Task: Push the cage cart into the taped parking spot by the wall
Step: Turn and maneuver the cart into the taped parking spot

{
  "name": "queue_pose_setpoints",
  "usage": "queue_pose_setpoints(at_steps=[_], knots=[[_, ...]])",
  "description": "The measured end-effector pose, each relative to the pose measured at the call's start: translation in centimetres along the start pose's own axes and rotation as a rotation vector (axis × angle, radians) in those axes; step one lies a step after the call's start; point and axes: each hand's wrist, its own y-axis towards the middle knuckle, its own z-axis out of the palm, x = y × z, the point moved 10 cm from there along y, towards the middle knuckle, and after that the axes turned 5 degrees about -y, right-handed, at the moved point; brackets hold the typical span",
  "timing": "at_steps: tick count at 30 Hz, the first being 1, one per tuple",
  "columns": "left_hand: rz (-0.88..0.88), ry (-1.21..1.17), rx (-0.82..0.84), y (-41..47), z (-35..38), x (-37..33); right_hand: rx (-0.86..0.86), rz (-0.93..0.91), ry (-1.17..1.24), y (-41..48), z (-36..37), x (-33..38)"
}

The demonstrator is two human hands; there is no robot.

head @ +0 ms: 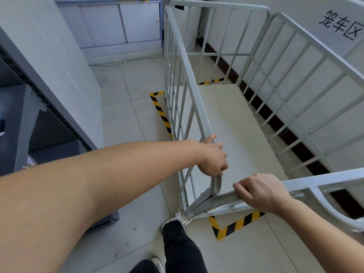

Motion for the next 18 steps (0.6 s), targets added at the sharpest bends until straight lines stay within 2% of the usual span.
queue_pose_setpoints(at_steps=[18], knots=[[0.013,0.003,0.011,-0.04,-0.01,0.00,-0.021,0.036,0.014,0.20,-0.33,-0.02]])
